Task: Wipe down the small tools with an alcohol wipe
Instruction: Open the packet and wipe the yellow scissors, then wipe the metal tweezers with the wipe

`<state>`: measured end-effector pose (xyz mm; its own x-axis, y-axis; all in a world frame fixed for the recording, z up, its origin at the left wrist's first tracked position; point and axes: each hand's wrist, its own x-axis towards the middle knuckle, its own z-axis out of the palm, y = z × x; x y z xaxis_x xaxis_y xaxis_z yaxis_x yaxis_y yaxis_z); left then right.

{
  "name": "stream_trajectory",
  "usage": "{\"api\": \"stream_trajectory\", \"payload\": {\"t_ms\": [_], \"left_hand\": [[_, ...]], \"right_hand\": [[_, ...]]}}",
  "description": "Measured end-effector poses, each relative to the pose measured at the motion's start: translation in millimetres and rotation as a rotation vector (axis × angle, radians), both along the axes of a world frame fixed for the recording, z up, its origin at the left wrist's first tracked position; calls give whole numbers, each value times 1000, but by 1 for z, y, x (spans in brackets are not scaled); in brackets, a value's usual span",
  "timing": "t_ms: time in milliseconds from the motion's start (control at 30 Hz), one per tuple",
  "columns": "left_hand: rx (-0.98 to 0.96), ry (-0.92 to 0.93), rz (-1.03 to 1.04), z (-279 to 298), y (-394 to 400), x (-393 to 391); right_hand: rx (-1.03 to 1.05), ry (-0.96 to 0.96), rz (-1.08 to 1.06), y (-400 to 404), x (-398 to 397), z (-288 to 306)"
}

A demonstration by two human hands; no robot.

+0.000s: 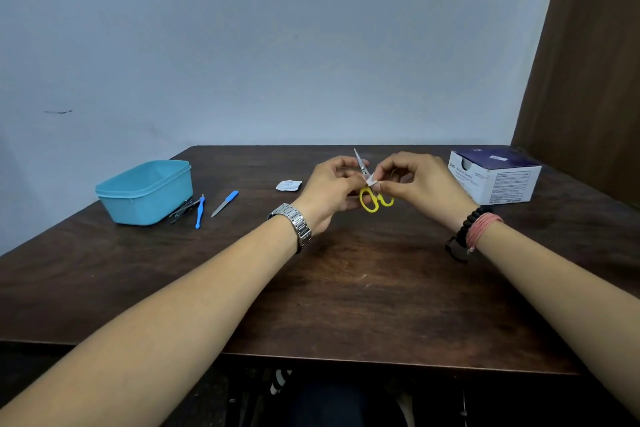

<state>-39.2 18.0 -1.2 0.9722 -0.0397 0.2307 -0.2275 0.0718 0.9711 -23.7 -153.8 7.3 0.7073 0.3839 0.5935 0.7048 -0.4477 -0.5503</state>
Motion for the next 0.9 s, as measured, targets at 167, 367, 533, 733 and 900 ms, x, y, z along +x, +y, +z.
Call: {"api": "stream_trajectory", "payload": {"t_ms": [167, 367, 533, 733, 900], "left_hand": [[-26, 7, 65, 1, 6, 2], [-16, -13, 189, 7, 15, 3], [-39, 16, 271, 18, 33, -1], [-16, -31, 377, 48, 86, -12], [290, -96, 668, 80, 171, -29]], "right_hand": [[-90, -70, 69, 0, -1, -1], [92, 43, 161, 5, -5, 1], [352, 365, 305, 10, -7, -2], [512, 513, 369, 14, -6, -4], [470, 524, 321, 20, -6, -8]]}}
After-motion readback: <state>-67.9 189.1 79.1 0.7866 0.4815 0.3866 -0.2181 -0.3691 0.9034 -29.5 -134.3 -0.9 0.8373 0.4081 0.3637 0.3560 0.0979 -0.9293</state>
